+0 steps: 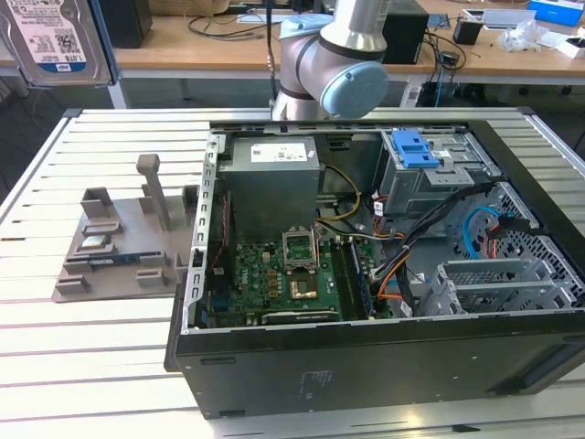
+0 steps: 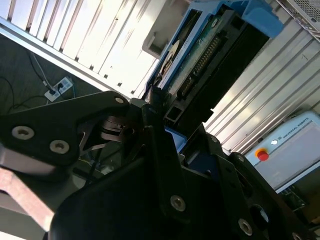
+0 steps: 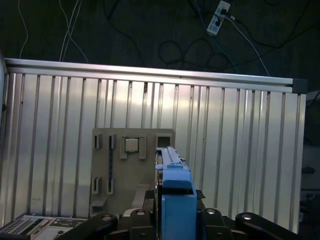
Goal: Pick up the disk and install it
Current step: 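Pick up the disk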
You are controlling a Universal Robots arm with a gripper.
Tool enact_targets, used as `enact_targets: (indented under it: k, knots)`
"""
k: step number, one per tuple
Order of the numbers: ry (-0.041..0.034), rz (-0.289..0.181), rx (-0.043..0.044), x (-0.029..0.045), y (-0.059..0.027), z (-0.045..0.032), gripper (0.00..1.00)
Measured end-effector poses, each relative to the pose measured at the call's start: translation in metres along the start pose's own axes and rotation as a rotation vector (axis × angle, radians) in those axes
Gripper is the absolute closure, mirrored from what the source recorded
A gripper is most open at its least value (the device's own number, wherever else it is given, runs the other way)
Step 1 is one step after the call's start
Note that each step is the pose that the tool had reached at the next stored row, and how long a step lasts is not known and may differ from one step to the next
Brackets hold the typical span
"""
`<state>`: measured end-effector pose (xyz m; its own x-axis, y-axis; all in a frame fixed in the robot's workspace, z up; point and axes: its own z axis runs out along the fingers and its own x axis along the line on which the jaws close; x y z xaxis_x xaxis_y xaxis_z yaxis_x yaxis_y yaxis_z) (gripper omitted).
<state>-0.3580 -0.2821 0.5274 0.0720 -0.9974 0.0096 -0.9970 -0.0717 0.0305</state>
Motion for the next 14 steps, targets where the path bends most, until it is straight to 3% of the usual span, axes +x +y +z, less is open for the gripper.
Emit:
enact_targets:
  k: [4, 7, 11, 14]
  knots:
    - [0.0, 0.0, 0.0, 0.0001, 0.0003, -0.011, 0.63]
    - [0.0, 0.0, 0.0, 0.0002, 0.0007, -0.0243, 0.63]
    - [-0.0003, 0.0, 0.0, 0.0003, 0.001, -0.0322, 0.63]
    - [-0.0016, 0.0, 0.0002, 0.0003, 0.001, -0.0324, 0.63]
